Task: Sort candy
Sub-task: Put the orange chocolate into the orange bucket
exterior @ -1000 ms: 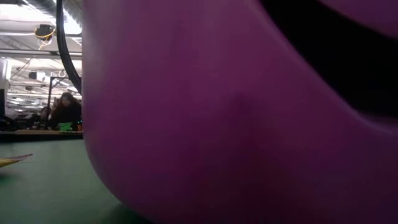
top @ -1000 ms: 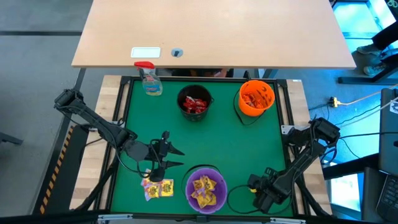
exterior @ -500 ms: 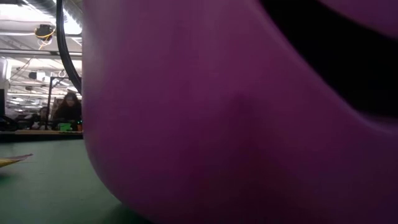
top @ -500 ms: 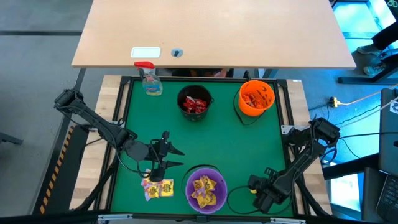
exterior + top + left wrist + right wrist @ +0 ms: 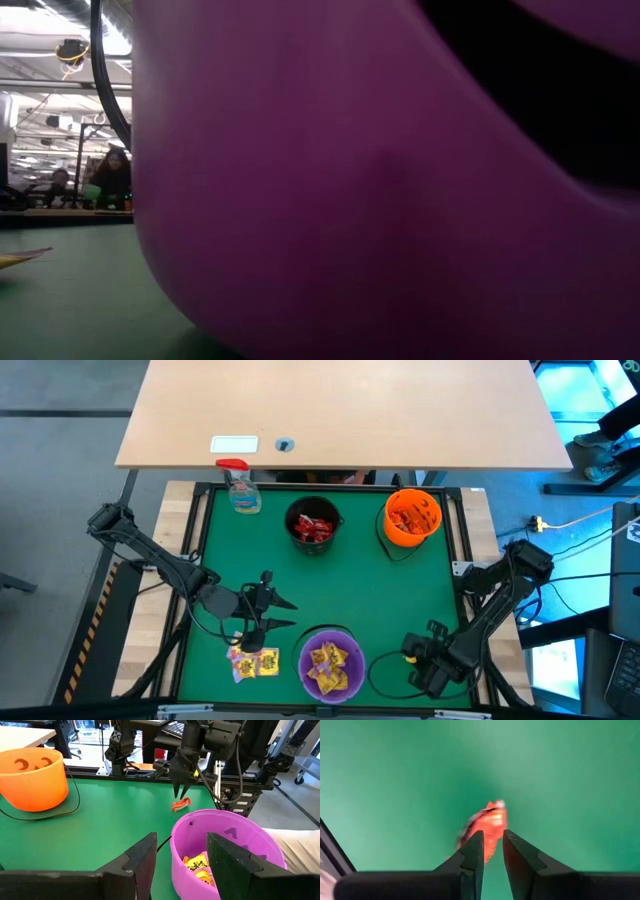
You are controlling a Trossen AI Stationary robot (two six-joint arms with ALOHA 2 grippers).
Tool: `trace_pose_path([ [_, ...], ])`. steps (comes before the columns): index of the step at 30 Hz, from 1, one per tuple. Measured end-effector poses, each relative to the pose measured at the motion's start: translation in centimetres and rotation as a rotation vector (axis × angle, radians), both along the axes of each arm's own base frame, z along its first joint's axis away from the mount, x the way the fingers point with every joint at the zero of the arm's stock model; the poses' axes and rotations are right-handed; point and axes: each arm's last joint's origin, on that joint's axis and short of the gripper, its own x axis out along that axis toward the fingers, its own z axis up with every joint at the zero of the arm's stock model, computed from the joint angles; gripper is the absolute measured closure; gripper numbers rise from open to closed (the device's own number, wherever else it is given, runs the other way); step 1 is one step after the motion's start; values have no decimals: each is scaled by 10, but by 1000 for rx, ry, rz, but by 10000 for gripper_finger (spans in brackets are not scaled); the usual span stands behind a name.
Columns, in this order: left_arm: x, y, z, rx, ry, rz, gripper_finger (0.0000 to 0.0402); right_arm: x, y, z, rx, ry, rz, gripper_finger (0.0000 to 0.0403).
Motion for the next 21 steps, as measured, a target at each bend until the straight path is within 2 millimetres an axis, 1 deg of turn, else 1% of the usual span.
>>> trace_pose_path([
  [4,0,0,0,-1,0,1,241,-1,-3,7,-10,-31,-3,335],
  [7,0,0,0,-5,0,1,240,-1,-3,7,2,-44,-27,334],
  [10,0,0,0,-18,1,5,241,1,0,8,41,-50,-47,321],
  [12,0,0,0,-18,1,5,241,3,3,8,72,-65,-46,301],
  [14,0,0,0,-18,1,6,241,3,4,8,83,-72,-47,272],
  [18,0,0,0,-23,1,7,241,3,3,6,76,-58,-79,204],
  [21,-1,-1,0,-26,2,0,241,4,5,-1,58,-42,-98,153],
])
